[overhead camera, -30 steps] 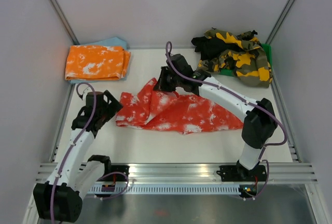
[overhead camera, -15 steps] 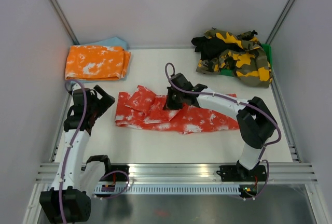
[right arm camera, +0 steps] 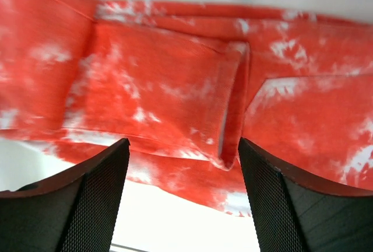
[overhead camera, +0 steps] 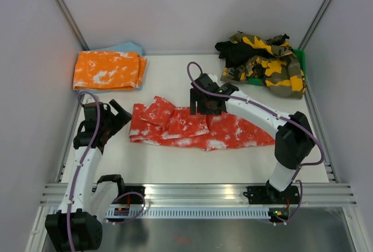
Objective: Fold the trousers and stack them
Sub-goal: Fold the trousers
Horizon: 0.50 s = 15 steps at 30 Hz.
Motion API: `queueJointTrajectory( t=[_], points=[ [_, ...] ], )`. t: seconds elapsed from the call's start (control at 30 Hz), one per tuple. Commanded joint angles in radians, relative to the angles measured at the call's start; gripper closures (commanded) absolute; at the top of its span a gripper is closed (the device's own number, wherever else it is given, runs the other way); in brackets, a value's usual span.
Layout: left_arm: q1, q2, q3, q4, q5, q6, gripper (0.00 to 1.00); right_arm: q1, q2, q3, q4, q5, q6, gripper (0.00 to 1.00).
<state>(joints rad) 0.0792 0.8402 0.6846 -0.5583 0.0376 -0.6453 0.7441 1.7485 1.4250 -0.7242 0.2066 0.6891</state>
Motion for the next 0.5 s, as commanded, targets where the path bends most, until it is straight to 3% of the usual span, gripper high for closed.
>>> queueJointTrajectory(
  t=[0.0, 0.13, 0.47],
  points=[
    [0.005, -0.02, -0.013, 0.018, 0.019, 0.042, 0.03, -0.003, -0.061, 0.126, -0.037, -0.025, -0.091, 0.18],
    [0.005, -0.021, -0.022, 0.017, 0.007, 0.033, 0.03, 0.035, -0.02, 0.195, 0.068, -0.187, -0.092, 0.18],
    [0.007, -0.03, -0.023, -0.084, -0.148, -0.047, 0.01, 0.233, 0.301, 0.408, 0.135, -0.087, -0.029, 0.14]
  ],
)
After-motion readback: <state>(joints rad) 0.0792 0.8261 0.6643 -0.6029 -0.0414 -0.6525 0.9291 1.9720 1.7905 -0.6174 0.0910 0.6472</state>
